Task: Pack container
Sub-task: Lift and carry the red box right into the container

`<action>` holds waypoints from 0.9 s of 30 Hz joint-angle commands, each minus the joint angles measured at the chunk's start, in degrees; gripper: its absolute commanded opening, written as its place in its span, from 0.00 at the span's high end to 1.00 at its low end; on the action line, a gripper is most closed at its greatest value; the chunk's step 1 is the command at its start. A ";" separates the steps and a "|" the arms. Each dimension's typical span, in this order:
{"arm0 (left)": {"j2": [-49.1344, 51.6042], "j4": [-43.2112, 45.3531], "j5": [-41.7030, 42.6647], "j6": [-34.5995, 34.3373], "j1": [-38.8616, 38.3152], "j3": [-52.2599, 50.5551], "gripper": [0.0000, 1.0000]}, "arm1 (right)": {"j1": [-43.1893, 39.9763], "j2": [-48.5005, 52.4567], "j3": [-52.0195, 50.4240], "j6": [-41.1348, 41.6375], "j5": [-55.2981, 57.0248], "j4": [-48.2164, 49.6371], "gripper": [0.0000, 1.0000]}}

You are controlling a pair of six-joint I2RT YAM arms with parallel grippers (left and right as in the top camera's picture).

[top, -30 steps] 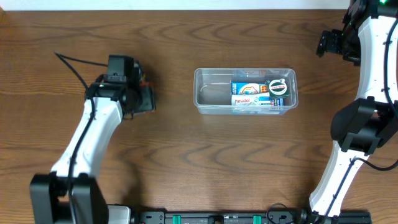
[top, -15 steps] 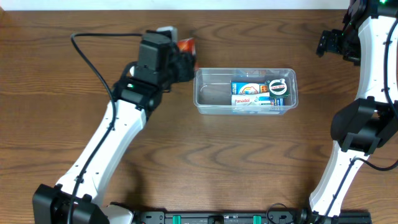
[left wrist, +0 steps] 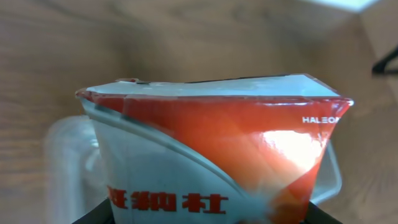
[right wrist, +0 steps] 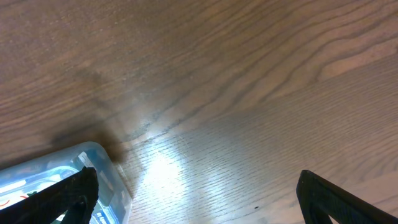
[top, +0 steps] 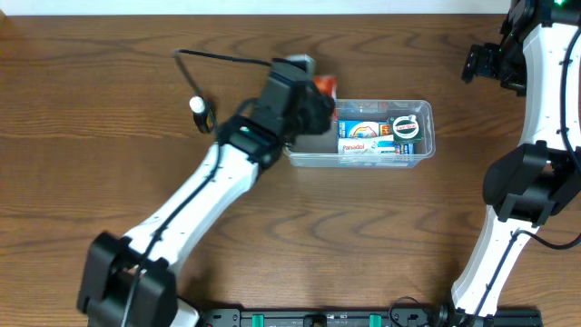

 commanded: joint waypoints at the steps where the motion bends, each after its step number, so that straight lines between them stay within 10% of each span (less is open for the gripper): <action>1: 2.38 0.28 0.74 4.00 -1.90 1.14 0.45 | -0.17 -0.44 -0.20 0.20 0.37 -0.04 0.01; 27: 10.99 -0.04 -9.79 -1.75 -4.00 1.14 0.51 | -0.24 -0.44 -0.20 0.20 0.37 -0.04 0.01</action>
